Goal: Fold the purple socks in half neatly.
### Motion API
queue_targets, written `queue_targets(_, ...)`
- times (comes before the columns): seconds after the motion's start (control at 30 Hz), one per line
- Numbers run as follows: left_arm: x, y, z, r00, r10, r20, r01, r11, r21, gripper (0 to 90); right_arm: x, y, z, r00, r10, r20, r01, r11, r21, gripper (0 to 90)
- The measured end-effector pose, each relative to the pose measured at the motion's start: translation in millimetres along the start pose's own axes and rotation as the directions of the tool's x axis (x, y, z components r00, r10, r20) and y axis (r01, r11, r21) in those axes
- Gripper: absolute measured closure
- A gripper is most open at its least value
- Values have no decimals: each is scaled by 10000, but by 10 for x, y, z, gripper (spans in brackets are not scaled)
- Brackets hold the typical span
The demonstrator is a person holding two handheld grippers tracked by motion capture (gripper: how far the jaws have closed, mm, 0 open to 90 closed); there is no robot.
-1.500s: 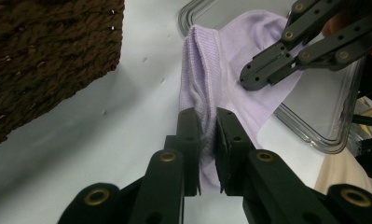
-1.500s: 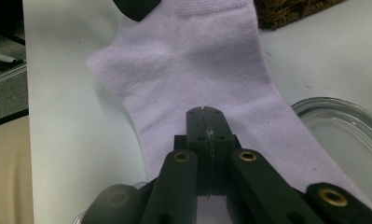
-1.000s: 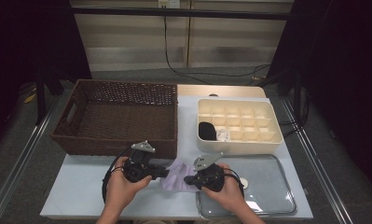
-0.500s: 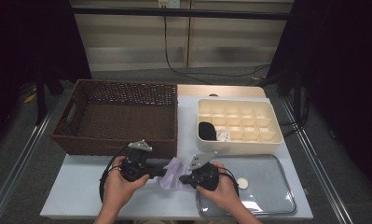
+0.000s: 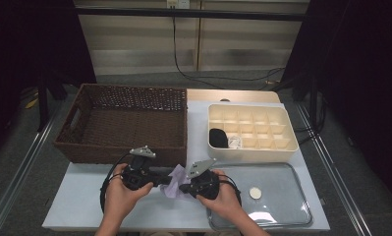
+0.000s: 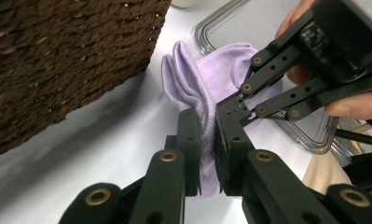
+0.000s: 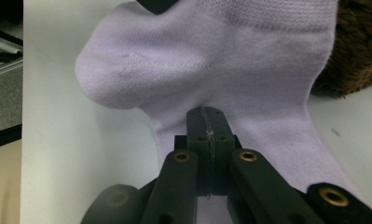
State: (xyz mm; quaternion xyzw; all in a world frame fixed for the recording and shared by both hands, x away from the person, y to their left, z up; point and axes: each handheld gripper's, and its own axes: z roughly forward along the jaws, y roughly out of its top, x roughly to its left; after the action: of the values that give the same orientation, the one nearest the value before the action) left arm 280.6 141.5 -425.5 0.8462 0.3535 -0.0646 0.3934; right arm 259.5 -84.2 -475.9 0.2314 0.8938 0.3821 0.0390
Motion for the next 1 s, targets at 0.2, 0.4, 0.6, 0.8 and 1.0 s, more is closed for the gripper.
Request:
queue_targets(0.2, -5, 2, 25, 10000, -12, 92, 12, 10000, 67, 816, -34, -60, -150, 9997, 239, 95, -237, 9995, -194, 900)
queue_targets(0.4, -25, 9, 70, 9999, -59, 104, 57, 9998, 210, 816, -115, -158, -317, 9985, 480, 281, -472, 9985, -282, 900)
queue_targets(0.6, -40, 22, 110, 9996, -171, 234, 163, 9992, 358, 816, -190, -244, -479, 9961, 688, 545, -659, 9964, -536, 900)
queue_targets(0.8, -46, 26, 122, 9996, -206, 175, 198, 9988, 446, 816, -295, -354, -685, 9920, 990, 778, -921, 9919, -874, 900)
queue_targets(1.0, -71, 48, 123, 9995, -229, 237, 219, 9989, 417, 816, -324, -434, -730, 9894, 1193, 830, -1113, 9892, -949, 900)
